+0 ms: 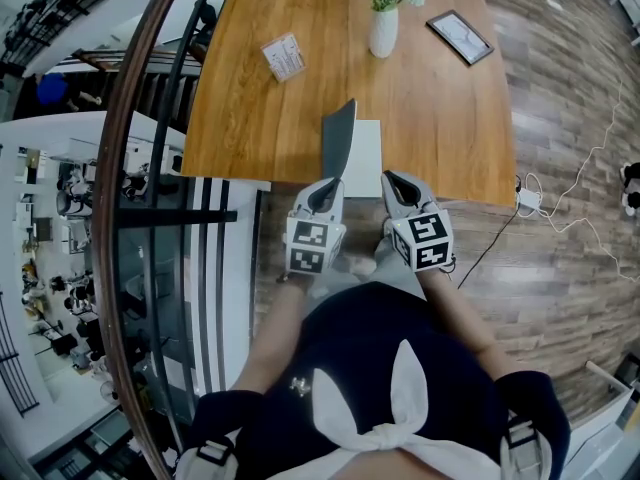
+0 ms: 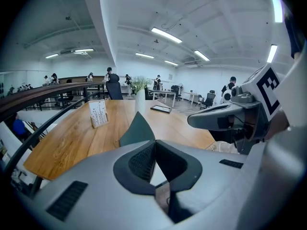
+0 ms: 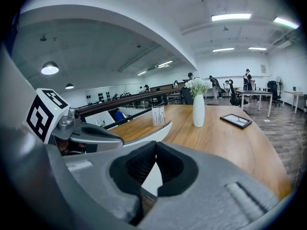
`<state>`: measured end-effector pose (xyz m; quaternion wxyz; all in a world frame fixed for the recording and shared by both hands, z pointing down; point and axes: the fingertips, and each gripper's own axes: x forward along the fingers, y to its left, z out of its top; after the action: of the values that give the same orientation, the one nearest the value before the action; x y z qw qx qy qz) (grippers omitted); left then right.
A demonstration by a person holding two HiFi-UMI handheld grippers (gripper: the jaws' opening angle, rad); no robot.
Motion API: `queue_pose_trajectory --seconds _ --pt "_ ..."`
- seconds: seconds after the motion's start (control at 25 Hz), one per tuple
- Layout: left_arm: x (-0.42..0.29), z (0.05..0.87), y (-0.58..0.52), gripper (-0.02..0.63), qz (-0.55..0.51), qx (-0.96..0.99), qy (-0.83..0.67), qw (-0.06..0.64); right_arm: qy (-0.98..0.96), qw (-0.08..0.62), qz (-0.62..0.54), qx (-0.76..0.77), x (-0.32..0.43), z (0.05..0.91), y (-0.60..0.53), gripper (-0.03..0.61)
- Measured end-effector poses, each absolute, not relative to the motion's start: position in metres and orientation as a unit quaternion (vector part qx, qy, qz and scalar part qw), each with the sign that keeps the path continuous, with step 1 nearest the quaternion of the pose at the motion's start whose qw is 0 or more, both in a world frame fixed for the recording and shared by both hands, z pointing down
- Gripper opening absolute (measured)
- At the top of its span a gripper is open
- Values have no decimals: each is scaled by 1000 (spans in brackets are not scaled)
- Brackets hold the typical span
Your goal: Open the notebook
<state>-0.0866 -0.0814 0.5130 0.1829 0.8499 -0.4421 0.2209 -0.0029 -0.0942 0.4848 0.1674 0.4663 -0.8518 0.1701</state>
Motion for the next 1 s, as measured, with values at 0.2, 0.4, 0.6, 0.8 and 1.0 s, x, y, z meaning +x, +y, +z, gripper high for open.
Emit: queue_pose_trajectory --seconds 0.2,0.4,0.6,0.8,1.0 --pt "-99 511 -85 21 214 846 -456 173 -856 167 169 460 -13 484 -95 -2" --pt "-110 510 -84 22 208 842 -468 172 -859 167 167 454 -20 484 -94 -2" --pt "-119 509 -85 21 208 836 -476 178 -861 168 167 450 -26 483 -96 -2" --pt "-127 508 -84 22 206 832 -484 178 -864 168 166 445 -32 484 -96 -2" --pt "-137 508 -85 21 203 826 -493 180 -866 169 167 441 -37 485 -96 -2"
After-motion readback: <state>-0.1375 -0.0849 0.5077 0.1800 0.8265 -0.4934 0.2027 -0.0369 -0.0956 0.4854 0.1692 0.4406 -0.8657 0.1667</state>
